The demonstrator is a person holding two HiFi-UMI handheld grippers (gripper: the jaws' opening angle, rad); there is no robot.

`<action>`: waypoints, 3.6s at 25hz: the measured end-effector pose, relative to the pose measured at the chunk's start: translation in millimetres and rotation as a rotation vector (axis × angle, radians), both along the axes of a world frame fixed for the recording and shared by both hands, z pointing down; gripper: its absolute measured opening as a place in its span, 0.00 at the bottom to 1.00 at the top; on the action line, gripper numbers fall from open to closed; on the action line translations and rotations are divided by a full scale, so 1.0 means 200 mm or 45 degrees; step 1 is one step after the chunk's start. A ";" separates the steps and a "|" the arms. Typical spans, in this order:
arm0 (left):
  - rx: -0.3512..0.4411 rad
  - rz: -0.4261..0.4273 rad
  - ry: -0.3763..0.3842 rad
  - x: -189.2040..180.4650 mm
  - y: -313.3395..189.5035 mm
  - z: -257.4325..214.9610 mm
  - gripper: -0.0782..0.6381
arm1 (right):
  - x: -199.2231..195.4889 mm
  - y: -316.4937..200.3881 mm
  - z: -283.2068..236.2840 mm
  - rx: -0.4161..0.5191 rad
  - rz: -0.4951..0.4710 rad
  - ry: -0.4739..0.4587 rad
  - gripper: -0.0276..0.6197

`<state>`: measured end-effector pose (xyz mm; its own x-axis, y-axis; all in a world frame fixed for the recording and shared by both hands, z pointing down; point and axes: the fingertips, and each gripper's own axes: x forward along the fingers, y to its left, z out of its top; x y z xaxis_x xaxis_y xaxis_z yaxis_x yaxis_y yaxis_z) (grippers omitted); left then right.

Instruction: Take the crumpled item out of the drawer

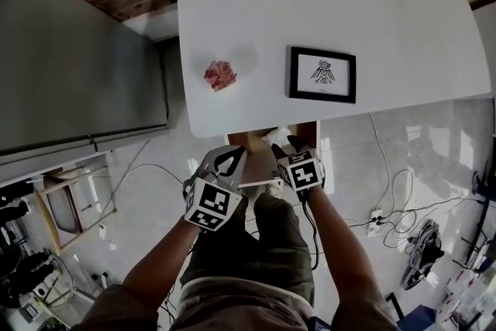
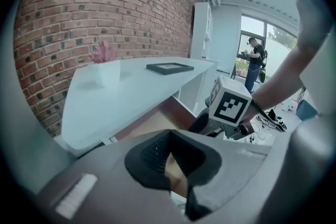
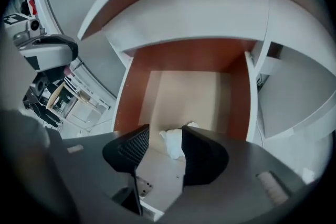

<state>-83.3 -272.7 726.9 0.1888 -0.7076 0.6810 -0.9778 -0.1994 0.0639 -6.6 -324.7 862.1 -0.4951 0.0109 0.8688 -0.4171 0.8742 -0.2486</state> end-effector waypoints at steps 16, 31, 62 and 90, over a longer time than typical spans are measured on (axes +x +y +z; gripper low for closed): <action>-0.057 -0.079 0.035 -0.06 0.11 0.39 0.11 | -0.06 0.03 0.54 -0.002 -0.316 0.299 0.45; -0.065 -0.080 0.046 -0.08 0.16 0.41 0.11 | -0.04 0.00 0.60 0.127 -0.346 0.393 0.11; 0.236 -0.072 0.040 -0.04 0.05 -1.00 0.11 | 0.14 -0.03 -1.68 0.408 0.135 -0.432 0.11; 0.882 -0.037 -0.102 -0.01 0.19 -2.46 0.11 | 0.34 0.14 -3.36 0.977 0.310 -1.098 0.11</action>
<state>-86.3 -233.9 234.8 0.1310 -0.9880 0.0823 -0.9798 -0.1416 -0.1413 62.1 -296.4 190.8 -0.8384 -0.5448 -0.0165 -0.5450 0.8380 0.0260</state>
